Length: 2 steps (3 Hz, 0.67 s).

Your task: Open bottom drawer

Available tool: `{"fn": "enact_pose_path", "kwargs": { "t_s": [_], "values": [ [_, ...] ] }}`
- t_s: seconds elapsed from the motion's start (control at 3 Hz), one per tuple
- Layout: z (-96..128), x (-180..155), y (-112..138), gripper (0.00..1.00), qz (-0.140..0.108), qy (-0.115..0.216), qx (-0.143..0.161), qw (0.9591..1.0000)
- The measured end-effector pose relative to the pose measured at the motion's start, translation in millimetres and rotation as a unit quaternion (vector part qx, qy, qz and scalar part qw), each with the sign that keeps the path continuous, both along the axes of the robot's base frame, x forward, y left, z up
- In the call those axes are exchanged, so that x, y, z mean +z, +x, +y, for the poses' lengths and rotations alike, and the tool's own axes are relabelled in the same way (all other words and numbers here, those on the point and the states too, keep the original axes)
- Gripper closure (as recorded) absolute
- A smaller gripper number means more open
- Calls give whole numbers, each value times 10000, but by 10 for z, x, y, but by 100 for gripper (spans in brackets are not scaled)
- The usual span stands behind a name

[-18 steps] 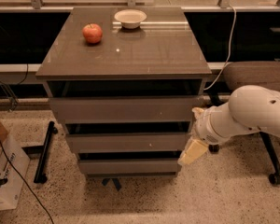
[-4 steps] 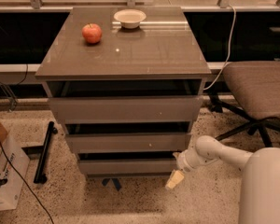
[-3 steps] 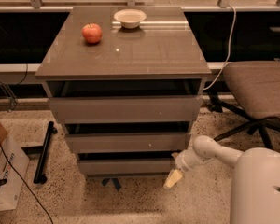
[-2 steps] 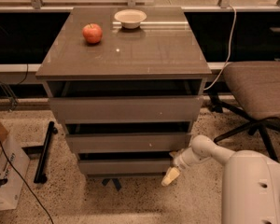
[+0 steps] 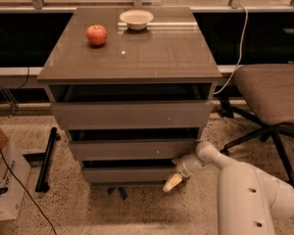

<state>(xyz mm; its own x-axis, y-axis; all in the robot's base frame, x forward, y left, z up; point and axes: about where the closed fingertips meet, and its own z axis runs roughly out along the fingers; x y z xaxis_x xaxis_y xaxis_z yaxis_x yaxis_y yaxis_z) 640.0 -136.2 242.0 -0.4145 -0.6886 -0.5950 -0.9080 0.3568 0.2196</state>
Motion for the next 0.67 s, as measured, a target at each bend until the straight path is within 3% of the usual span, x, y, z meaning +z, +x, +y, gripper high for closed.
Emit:
{"fn": "enact_pose_path", "kwargs": {
  "t_s": [0.33, 0.67],
  "values": [
    [107, -227, 98, 0, 174, 162, -112, 9997],
    [103, -258, 155, 0, 158, 183, -158, 9996]
  ]
}}
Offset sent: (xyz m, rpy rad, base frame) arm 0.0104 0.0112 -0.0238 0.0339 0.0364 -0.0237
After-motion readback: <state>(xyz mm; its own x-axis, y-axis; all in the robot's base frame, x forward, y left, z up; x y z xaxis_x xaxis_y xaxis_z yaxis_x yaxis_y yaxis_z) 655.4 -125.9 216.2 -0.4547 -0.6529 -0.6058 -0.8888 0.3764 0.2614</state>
